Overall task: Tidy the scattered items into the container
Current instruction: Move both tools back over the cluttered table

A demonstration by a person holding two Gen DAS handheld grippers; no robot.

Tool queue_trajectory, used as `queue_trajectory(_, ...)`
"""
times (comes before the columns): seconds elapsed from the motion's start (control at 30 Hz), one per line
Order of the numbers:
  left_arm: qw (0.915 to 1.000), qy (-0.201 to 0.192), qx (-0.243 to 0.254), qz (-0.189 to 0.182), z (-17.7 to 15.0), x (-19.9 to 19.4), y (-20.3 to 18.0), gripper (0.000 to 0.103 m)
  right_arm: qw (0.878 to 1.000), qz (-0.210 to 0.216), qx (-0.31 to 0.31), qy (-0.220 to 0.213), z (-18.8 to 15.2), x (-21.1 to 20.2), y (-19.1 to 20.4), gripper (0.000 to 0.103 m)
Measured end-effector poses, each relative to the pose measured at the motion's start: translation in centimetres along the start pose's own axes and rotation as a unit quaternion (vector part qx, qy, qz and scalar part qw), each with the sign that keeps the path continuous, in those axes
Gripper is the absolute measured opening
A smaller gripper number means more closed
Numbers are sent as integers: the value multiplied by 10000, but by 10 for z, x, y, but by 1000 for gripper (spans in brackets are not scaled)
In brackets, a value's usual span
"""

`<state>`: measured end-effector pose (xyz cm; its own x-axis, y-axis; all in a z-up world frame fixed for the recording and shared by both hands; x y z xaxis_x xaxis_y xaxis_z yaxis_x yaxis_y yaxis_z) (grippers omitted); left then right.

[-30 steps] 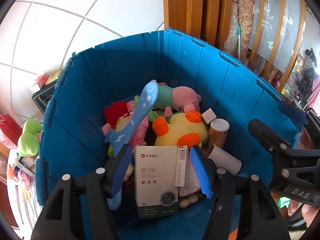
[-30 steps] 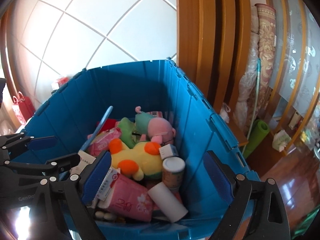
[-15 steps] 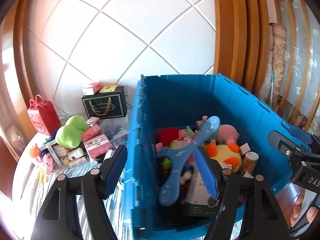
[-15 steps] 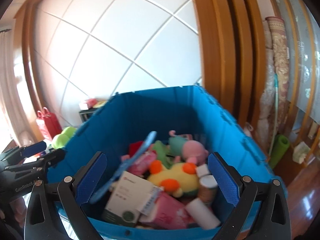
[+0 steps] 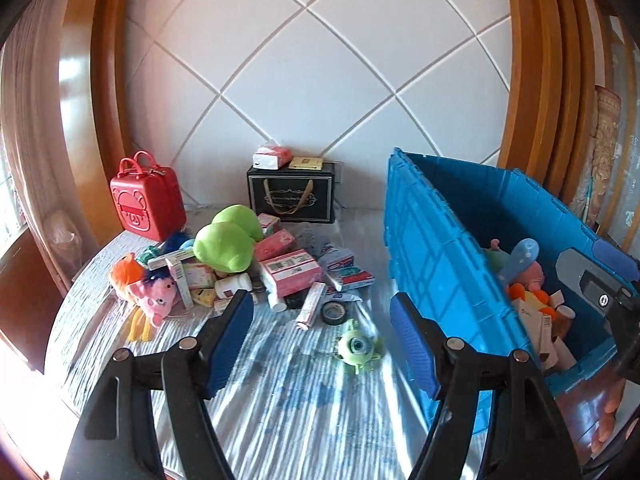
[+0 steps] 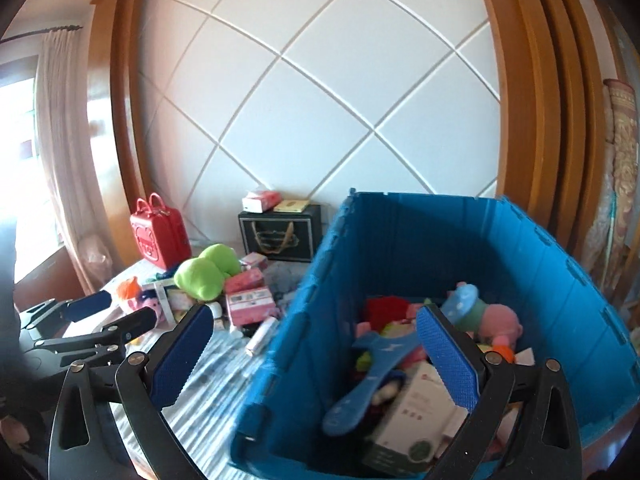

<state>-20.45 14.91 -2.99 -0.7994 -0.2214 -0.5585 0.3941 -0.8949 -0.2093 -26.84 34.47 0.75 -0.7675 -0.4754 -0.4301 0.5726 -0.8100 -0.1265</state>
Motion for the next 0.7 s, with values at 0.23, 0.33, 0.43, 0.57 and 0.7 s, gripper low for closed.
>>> queue_trajectory(0.23,9995,167,46,276,7,13,119,70,9999,134,-34,1,21,30,114,103)
queue_trajectory(0.33,9982,381,-107,453,5,28,163,70,9995,237,40,226,14,53,151,103)
queue_trajectory(0.43,9966,516,-232,596,5,42,198,70,9976,355,15,601,4,80,178,103)
queue_trajectory(0.57,9935,577,-497,848,10,62,240,70,9956,432,-61,829,0,110,194,103)
queue_trajectory(0.7,9901,630,-499,1149,18,84,267,70,9941,616,-55,889,1,145,202,103)
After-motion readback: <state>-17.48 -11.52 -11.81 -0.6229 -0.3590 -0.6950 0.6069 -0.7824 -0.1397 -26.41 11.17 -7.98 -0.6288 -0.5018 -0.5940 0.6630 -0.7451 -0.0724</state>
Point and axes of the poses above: each gripper's, at about its wrist camera, not at the fingertips, and x roughly the way its jaws point, y to its left, z to its top, the point moved 9 cm from there along x, roughly the way its jaws point, and after that the axes turned 12 degrees about -x, right-handed, at the moved point
